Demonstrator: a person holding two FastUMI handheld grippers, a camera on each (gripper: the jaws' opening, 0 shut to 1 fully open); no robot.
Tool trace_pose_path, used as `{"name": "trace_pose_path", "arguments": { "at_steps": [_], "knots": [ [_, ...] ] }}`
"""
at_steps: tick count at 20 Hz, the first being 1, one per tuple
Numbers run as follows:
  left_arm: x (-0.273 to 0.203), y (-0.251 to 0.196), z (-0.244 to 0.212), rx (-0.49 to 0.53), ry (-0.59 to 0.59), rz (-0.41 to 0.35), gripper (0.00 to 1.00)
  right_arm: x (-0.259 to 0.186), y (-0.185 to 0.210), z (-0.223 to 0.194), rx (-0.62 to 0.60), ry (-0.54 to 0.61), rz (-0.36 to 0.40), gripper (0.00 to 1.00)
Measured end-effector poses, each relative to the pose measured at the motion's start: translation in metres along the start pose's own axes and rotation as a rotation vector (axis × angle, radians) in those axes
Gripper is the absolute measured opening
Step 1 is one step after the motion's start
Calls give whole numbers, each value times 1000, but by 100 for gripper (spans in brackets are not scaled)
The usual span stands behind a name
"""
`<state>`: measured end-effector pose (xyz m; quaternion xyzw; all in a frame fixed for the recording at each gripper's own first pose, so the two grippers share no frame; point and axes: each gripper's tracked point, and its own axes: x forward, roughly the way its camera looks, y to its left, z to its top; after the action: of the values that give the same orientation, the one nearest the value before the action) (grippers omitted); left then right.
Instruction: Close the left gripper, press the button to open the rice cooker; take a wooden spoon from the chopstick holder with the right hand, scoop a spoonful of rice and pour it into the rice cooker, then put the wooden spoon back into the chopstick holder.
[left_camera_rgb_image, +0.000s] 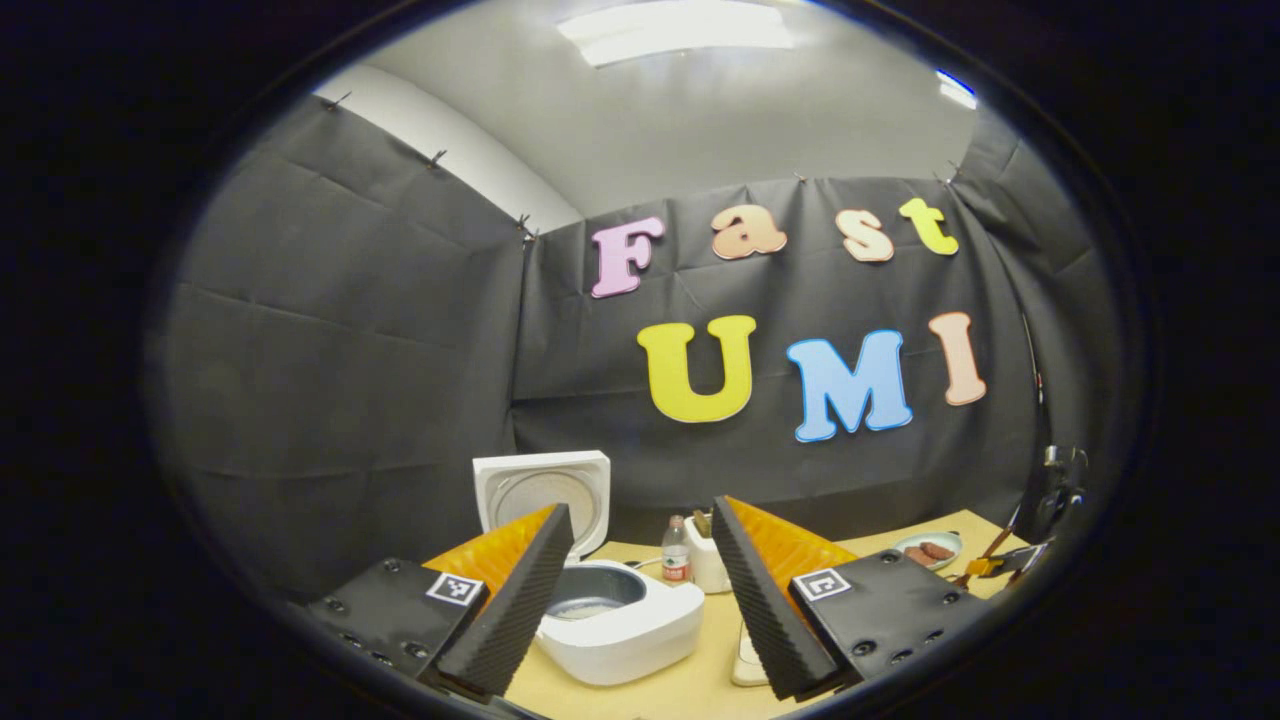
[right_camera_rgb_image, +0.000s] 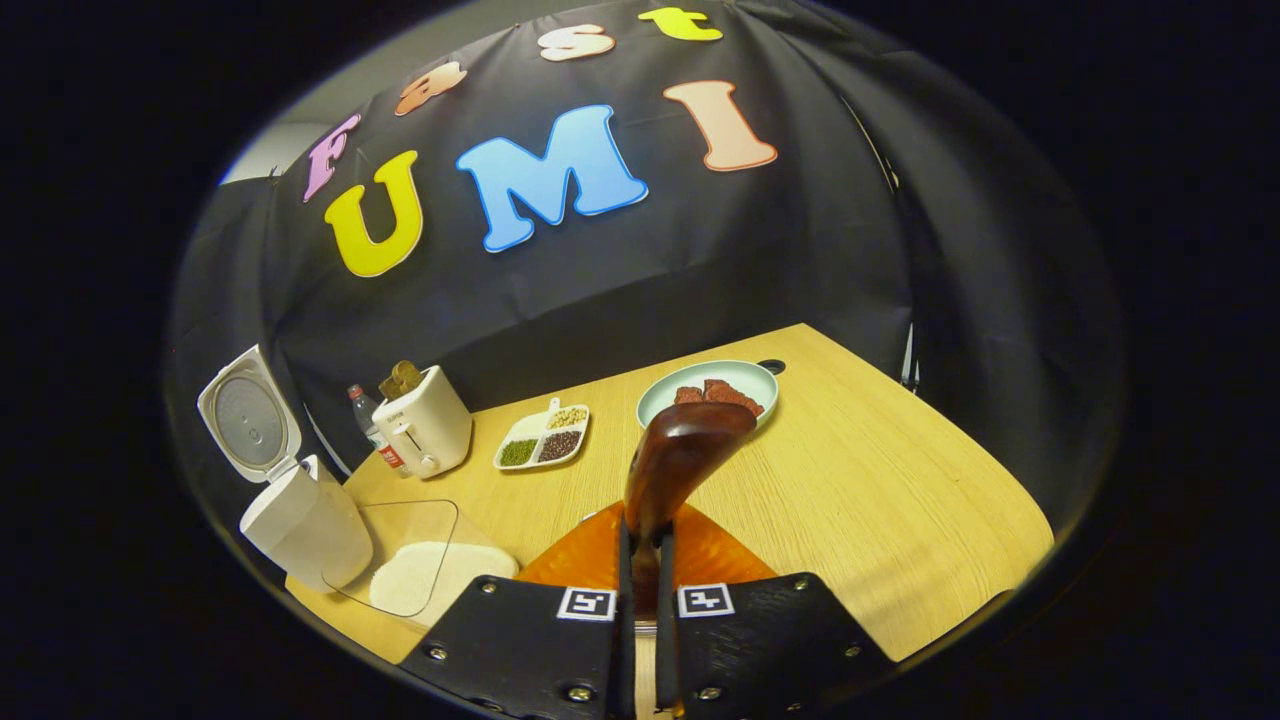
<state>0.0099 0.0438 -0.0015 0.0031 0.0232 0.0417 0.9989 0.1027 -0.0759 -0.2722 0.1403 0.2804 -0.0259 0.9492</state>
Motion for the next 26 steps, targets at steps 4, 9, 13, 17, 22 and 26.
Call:
{"name": "trace_pose_path", "arguments": {
  "at_steps": [4, 9, 13, 17, 22, 26],
  "knots": [
    [9, 15, -7, -53, 2, -11, 98, -20, 19, 30, -41, -55, 11, 8],
    [9, 35, -17, -67, 5, -26, 97, -38, 54, 58, -23, -112, 39, 8],
    [10, 54, -21, -72, 11, -33, 97, -43, 95, 62, -2, -130, 93, 8],
    [8, 75, -28, -74, 18, -28, 99, -38, 143, 43, 9, -99, 165, 8],
    [8, 102, -34, -64, 24, -11, 97, -21, 187, 1, -19, -22, 219, 8],
    [7, 125, -37, -62, 31, 11, 97, -7, 206, -32, -46, 40, 224, 8]
  ]
}}
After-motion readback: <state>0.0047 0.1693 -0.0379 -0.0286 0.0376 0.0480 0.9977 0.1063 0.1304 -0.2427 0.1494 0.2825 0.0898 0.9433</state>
